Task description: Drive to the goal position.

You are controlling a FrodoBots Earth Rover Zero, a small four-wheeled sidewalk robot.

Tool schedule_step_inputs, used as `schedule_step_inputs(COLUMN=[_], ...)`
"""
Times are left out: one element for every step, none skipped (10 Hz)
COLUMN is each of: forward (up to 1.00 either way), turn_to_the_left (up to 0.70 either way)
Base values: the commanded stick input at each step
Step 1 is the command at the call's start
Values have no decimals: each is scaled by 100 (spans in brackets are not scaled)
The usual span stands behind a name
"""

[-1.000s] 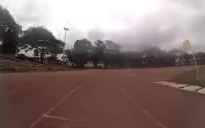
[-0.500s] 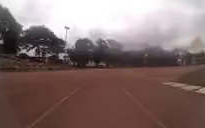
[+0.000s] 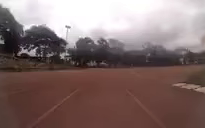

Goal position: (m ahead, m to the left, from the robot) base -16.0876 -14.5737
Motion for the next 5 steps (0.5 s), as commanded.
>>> schedule_step_inputs(forward=[100,100,100,100,100], turn_to_the_left=[-27,-27,-27,-26,-15])
